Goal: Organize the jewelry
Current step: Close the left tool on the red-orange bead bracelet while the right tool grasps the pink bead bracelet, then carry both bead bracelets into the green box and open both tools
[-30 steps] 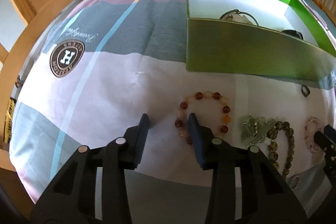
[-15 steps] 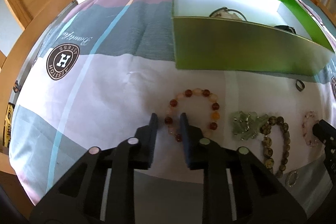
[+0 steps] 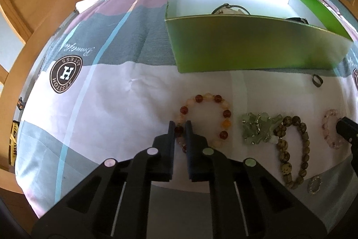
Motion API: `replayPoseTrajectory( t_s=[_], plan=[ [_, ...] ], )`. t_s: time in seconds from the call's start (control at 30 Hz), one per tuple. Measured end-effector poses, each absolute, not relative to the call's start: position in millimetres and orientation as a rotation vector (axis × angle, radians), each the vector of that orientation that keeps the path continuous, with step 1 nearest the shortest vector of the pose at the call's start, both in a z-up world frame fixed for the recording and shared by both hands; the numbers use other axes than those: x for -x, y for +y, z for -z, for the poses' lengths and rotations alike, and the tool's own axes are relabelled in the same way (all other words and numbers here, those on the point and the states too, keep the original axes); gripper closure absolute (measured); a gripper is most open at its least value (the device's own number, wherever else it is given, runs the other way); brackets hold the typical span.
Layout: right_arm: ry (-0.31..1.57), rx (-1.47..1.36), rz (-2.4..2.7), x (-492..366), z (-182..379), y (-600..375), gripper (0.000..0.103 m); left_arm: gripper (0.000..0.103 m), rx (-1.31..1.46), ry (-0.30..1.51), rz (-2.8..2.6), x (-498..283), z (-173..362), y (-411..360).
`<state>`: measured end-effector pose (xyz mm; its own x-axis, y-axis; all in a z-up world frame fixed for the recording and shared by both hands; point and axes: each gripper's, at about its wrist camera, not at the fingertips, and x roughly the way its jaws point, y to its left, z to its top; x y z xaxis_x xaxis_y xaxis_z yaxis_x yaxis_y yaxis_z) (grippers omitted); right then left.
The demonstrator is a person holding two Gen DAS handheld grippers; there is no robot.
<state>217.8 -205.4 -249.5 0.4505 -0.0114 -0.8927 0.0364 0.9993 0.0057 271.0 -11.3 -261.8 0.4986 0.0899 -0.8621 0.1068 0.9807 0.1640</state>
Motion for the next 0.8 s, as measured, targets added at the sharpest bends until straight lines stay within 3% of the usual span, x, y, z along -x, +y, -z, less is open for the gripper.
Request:
replayPoseTrajectory(
  t_s=[0.57, 0.63, 0.7, 0.8],
  plan=[
    [1.113, -0.055, 0.031, -221, 252, -208, 0.090, 0.091, -0.253, 1.045, -0.001, -266, 263, -18],
    [1.111, -0.064, 0.030, -221, 251, -209, 0.087, 0.086, -0.257, 1.044, -0.014, -266, 263, -18],
    [1.108, -0.075, 0.028, -221, 251, -209, 0.080, 0.071, -0.260, 1.041, -0.043, -267, 263, -15],
    [1.105, -0.061, 0.029, -222, 251, -208, 0.077, 0.070, -0.214, 1.053, -0.041, -270, 262, -7]
  ],
)
